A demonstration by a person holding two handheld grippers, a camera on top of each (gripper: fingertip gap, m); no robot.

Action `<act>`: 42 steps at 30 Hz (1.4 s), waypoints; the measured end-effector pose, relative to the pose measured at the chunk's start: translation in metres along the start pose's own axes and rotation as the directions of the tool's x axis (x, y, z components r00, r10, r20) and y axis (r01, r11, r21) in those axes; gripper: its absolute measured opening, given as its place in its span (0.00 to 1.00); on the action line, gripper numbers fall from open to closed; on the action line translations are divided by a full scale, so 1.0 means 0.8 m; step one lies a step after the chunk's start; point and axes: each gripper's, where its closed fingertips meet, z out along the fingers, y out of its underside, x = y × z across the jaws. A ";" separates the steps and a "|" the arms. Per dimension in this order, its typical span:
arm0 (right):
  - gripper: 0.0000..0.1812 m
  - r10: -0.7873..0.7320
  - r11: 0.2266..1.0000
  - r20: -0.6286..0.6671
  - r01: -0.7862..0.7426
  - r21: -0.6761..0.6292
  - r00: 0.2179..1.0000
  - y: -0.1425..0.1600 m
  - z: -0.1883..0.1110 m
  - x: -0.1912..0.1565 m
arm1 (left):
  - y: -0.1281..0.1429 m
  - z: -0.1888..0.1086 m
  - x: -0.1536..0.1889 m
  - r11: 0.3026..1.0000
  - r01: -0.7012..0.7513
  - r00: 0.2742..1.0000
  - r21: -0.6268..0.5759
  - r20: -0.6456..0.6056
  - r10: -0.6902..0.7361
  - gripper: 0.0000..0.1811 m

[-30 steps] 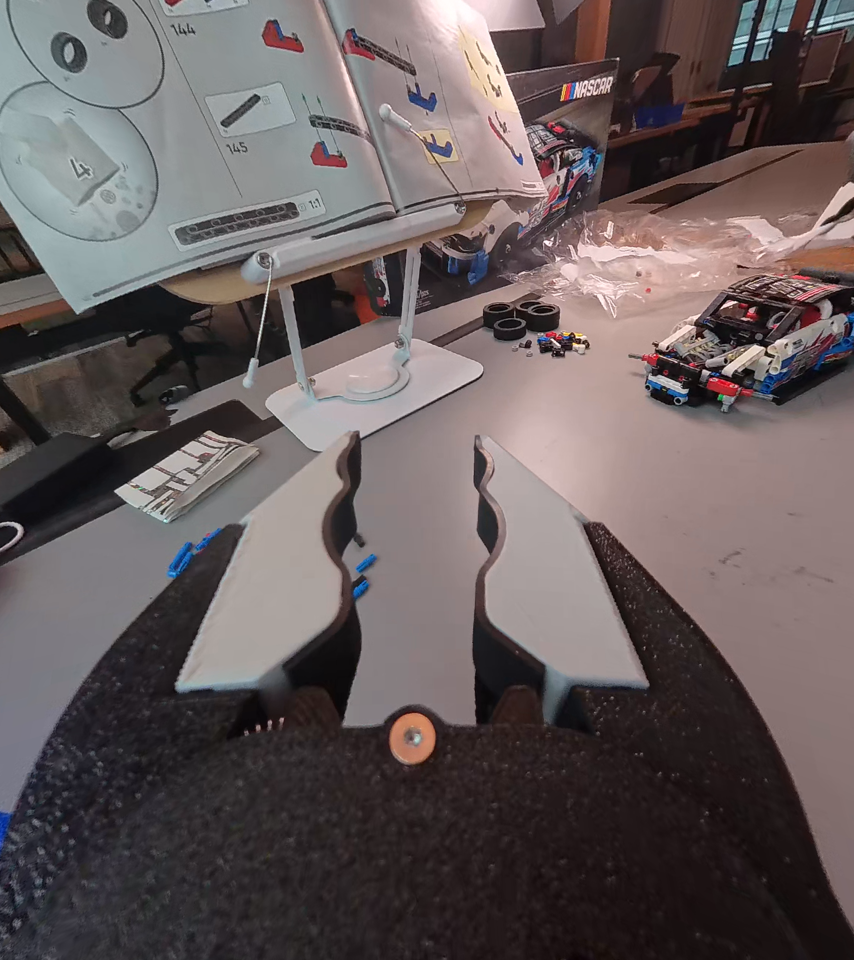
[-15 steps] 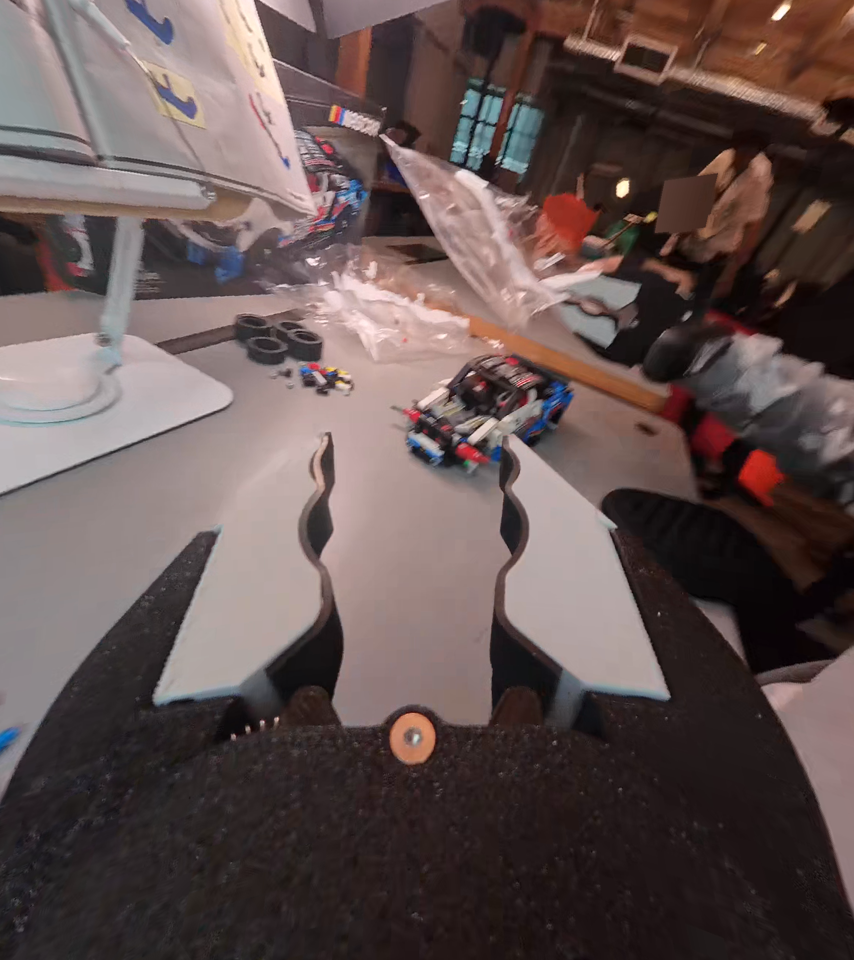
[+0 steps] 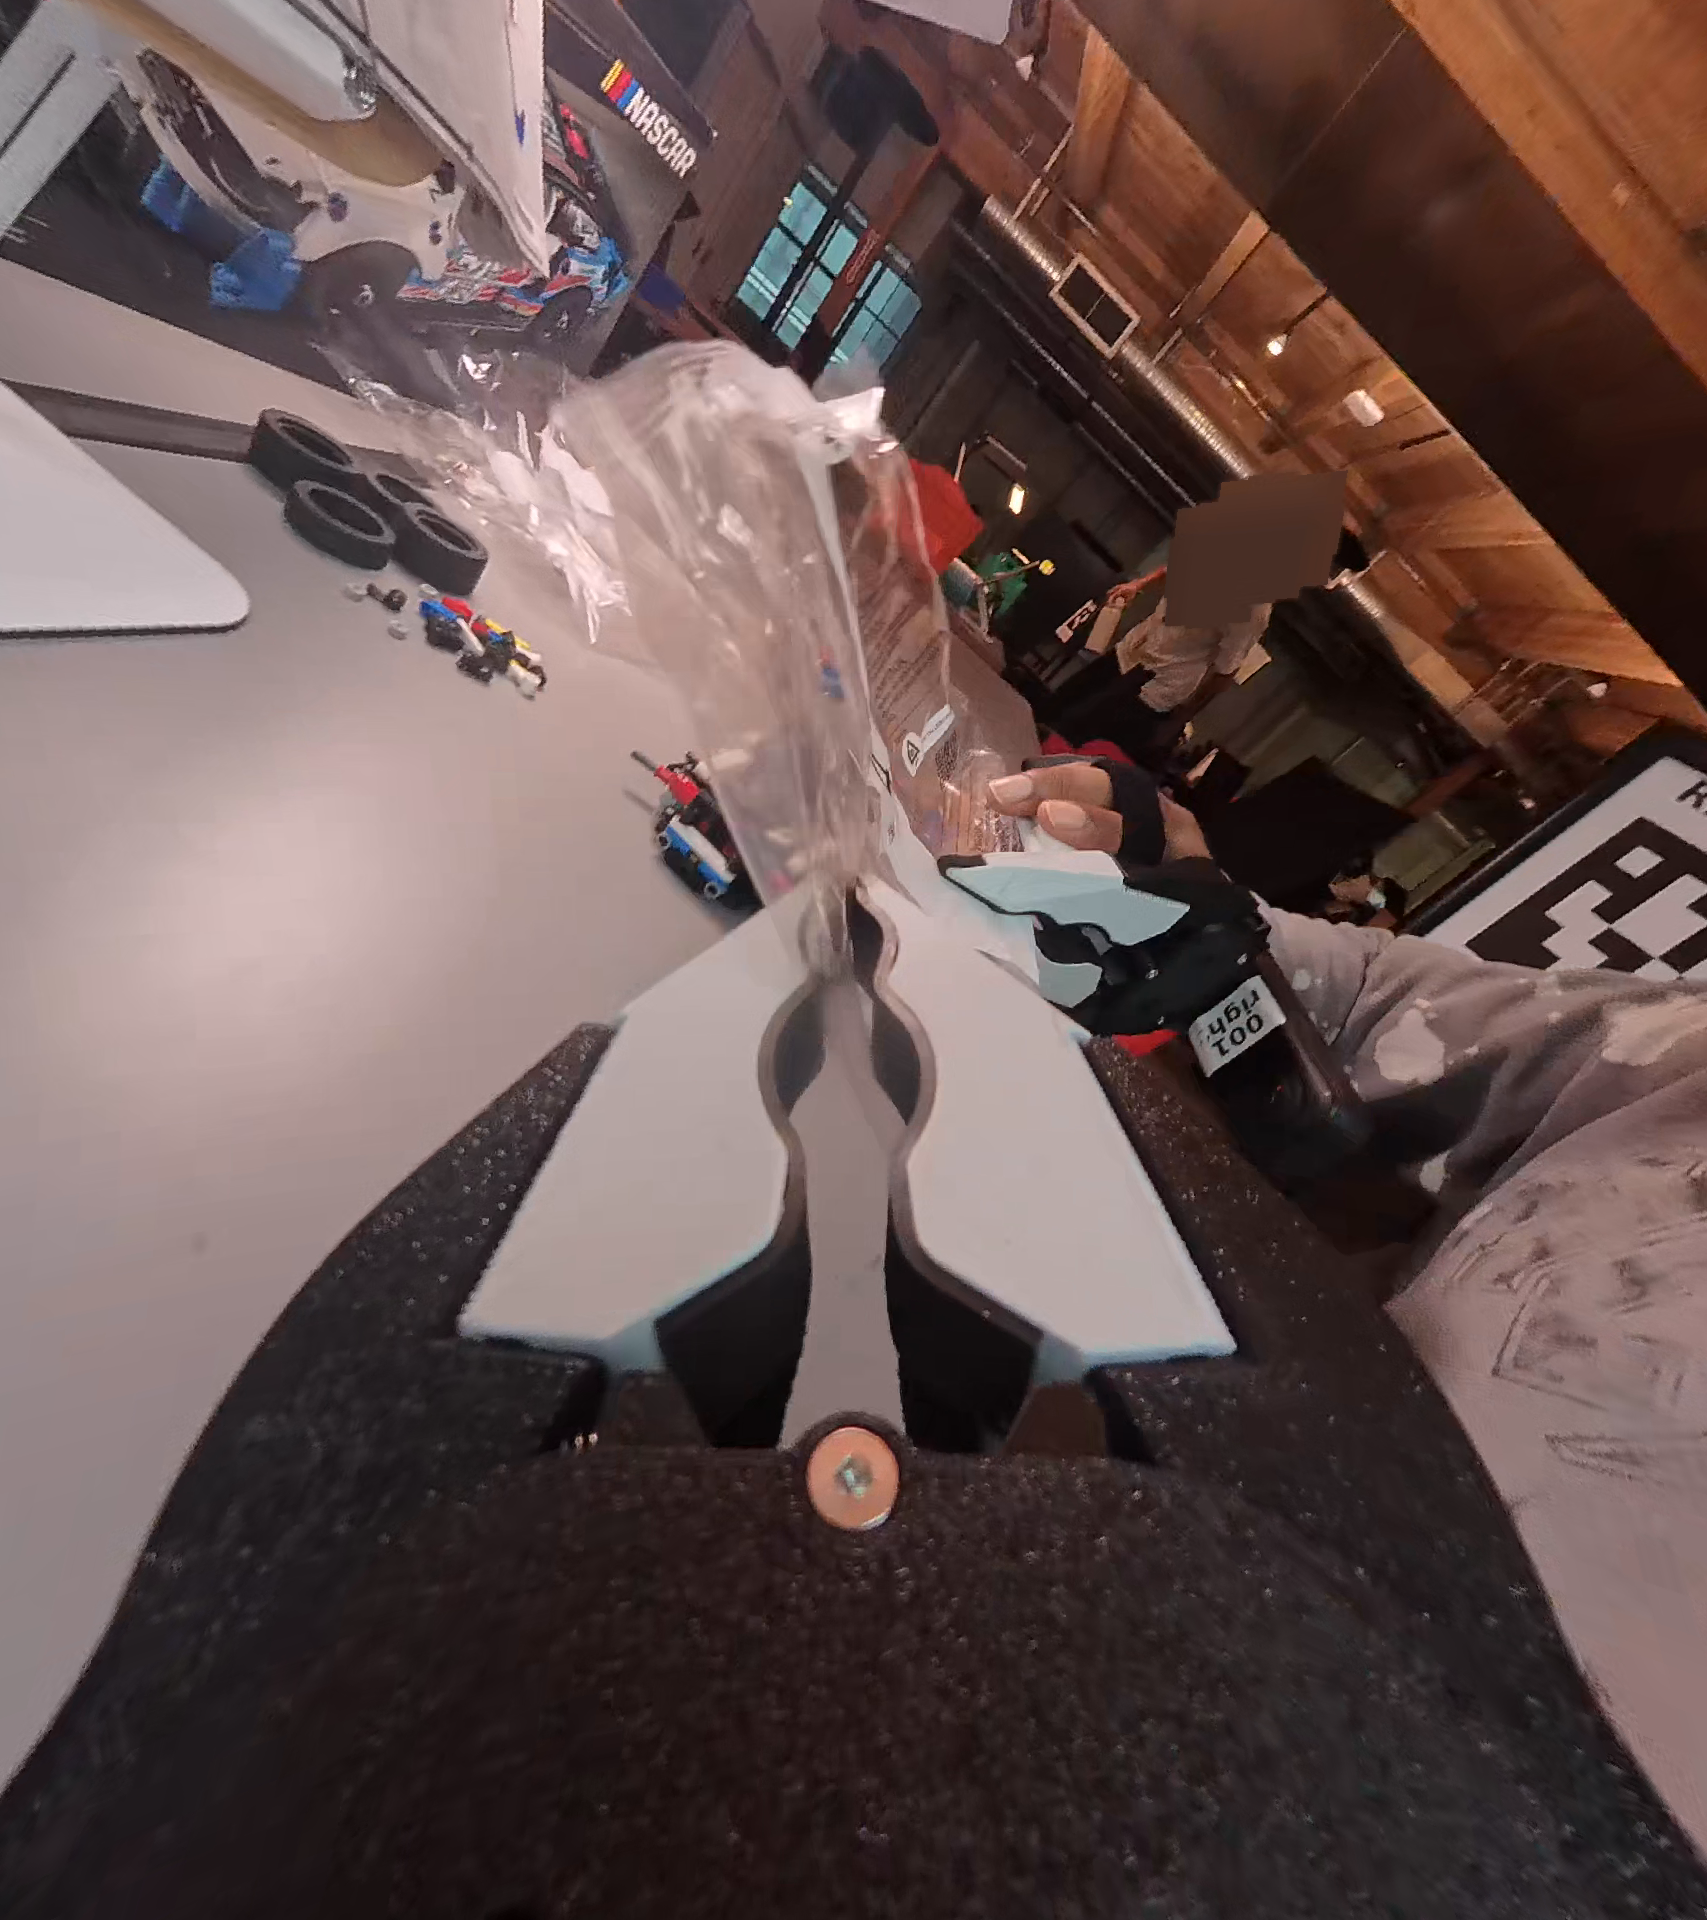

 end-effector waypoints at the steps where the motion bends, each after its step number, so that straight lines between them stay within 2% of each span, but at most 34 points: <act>1: 0.06 0.058 0.998 0.035 -0.058 0.027 0.998 -0.010 0.001 -0.009 | 0.005 -0.012 -0.004 1.000 -0.010 1.000 -0.010 0.015 0.010 0.00; 3: 0.14 0.213 0.969 0.134 -0.227 0.098 0.968 -0.038 -0.005 -0.021 | 0.012 -0.036 -0.012 1.000 0.000 0.999 -0.009 0.036 0.000 0.00; 4: 0.17 0.342 0.922 0.192 -0.368 0.119 0.920 -0.050 -0.010 -0.017 | 0.015 -0.048 -0.016 1.000 0.019 0.999 -0.004 0.036 -0.019 0.00; 5: 0.21 0.496 0.838 0.255 -0.535 0.111 0.830 -0.057 -0.012 -0.007 | 0.016 -0.059 -0.018 0.999 0.036 0.999 0.002 0.027 -0.037 0.00; 7: 0.29 0.754 0.572 0.334 -0.816 0.088 0.565 -0.054 -0.018 0.033 | 0.015 -0.077 -0.019 0.998 0.057 0.998 0.020 -0.002 -0.057 0.00; 9: 0.25 0.892 0.301 0.337 -0.952 0.052 0.301 -0.024 -0.017 0.069 | 0.012 -0.091 -0.015 0.999 0.036 0.999 0.016 -0.031 -0.035 0.00; 10: 0.23 0.928 0.203 0.320 -0.979 -0.008 0.190 -0.002 -0.011 0.071 | 0.011 -0.095 -0.014 1.000 0.011 0.999 0.002 -0.034 -0.011 0.00; 11: 0.25 0.939 0.130 0.330 -0.988 -0.079 0.097 0.014 -0.005 0.062 | 0.010 -0.099 -0.013 1.000 -0.006 0.999 -0.010 -0.045 0.005 0.00; 12: 0.26 0.942 0.061 0.337 -0.989 -0.134 0.012 0.024 0.000 0.052 | 0.009 -0.101 -0.011 1.000 -0.012 0.998 -0.015 -0.058 0.011 0.00; 13: 0.23 0.922 -0.011 0.381 -0.987 -0.160 -0.072 0.022 0.002 0.047 | 0.008 -0.102 -0.010 1.000 -0.015 0.998 -0.017 -0.067 0.014 0.00; 15: 0.05 0.853 -0.148 0.475 -0.973 -0.177 -0.216 0.009 0.004 0.046 | 0.010 -0.103 -0.011 0.999 -0.020 0.997 -0.031 -0.073 0.018 0.00; 16: 0.01 0.814 -0.177 0.524 -0.966 -0.187 -0.251 0.001 0.004 0.046 | 0.012 -0.103 -0.012 0.999 -0.019 0.997 -0.040 -0.073 0.016 0.00; 18: 0.00 0.664 -0.164 0.698 -0.963 -0.212 -0.267 -0.031 -0.016 0.048 | 0.012 -0.107 -0.020 0.999 -0.017 0.999 -0.046 -0.038 0.016 0.00; 19: 0.00 0.595 -0.132 0.767 -0.971 -0.201 -0.240 -0.044 -0.029 0.049 | 0.010 -0.111 -0.024 0.999 -0.020 0.999 -0.045 -0.025 0.019 0.00; 21: 0.00 0.582 -0.077 0.794 -0.984 -0.162 -0.176 -0.047 -0.033 0.044 | 0.010 -0.116 -0.027 0.997 -0.052 0.999 -0.060 -0.010 0.052 0.00; 22: 0.00 0.570 -0.076 0.799 -0.981 -0.179 -0.190 -0.047 -0.033 0.041 | 0.012 -0.116 -0.028 0.994 -0.075 0.997 -0.074 0.009 0.076 0.00; 24: 0.00 0.527 -0.127 0.820 -0.975 -0.182 -0.222 -0.045 -0.037 0.048 | 0.015 -0.115 -0.026 0.991 -0.093 0.996 -0.093 0.003 0.093 0.00; 28: 0.00 0.385 -0.194 0.900 -0.971 -0.137 -0.204 -0.046 -0.067 0.064 | 0.028 -0.109 -0.006 0.983 -0.114 0.990 -0.145 -0.101 0.100 0.00; 30: 0.00 0.364 -0.232 0.902 -0.960 -0.154 -0.232 -0.040 -0.070 0.066 | 0.030 -0.109 0.004 0.982 -0.122 0.983 -0.146 -0.153 0.099 0.00; 34: 0.06 0.484 -0.276 0.825 -0.946 -0.172 -0.291 -0.016 -0.046 0.058 | 0.025 -0.116 0.007 0.988 -0.096 0.981 -0.119 -0.177 0.075 0.00; 37: 0.04 0.521 -0.330 0.782 -0.926 -0.185 -0.342 0.004 -0.032 0.056 | 0.027 -0.117 0.009 0.986 -0.112 0.979 -0.124 -0.184 0.088 0.00; 38: 0.00 0.540 -0.338 0.764 -0.923 -0.186 -0.352 0.008 -0.028 0.056 | 0.027 -0.116 0.009 0.986 -0.116 0.980 -0.123 -0.179 0.093 0.00; 39: 0.00 0.569 -0.318 0.747 -0.930 -0.186 -0.344 0.007 -0.024 0.055 | 0.026 -0.116 0.008 0.986 -0.115 0.981 -0.120 -0.172 0.093 0.00; 40: 0.00 0.604 -0.256 0.738 -0.950 -0.178 -0.300 0.000 -0.022 0.051 | 0.026 -0.116 0.008 0.987 -0.111 0.981 -0.118 -0.169 0.090 0.00; 42: 0.00 0.697 -0.059 0.703 -0.988 -0.143 -0.144 -0.019 -0.013 0.035 | 0.029 -0.113 0.008 0.986 -0.114 0.984 -0.124 -0.154 0.095 0.00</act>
